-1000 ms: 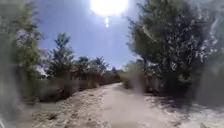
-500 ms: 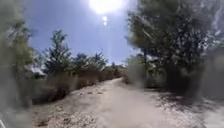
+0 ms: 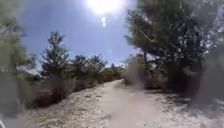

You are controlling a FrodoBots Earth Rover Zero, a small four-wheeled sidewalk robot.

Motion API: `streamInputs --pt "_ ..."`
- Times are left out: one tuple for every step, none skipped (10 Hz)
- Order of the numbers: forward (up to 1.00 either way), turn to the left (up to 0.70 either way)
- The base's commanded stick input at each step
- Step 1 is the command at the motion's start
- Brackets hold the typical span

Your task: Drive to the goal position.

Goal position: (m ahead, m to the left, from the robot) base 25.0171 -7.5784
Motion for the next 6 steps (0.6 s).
streamInputs --pt "0.44 0.02" --pt "0.44 0.02" --pt "0.44 0.02" --pt "0.44 0.02" --pt "0.44 0.02" --pt "0.44 0.02"
